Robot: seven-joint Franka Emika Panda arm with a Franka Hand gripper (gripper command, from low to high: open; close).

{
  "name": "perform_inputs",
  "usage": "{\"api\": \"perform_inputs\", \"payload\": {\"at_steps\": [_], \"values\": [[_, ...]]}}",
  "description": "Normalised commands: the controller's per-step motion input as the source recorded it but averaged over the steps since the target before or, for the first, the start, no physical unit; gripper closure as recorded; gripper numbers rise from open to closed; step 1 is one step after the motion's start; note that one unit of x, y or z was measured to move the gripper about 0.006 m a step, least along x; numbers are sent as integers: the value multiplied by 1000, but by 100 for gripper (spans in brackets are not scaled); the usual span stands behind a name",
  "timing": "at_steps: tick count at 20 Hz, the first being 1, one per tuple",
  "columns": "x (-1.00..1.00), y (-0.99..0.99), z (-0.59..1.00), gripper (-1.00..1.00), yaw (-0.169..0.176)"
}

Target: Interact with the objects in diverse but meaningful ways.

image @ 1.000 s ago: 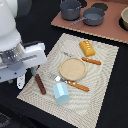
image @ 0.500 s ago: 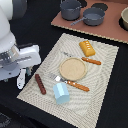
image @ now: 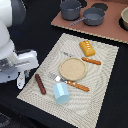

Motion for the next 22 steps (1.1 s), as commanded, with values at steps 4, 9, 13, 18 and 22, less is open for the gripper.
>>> {"api": "perform_inputs", "payload": {"at_steps": [4, 9, 13, 18, 22], "values": [[-168, -38, -461, 100, 0], [-127, -22, -407, 100, 0], [-49, -3, -264, 100, 0], [385, 360, 737, 100, -8], [289, 629, 947, 100, 0]]}}
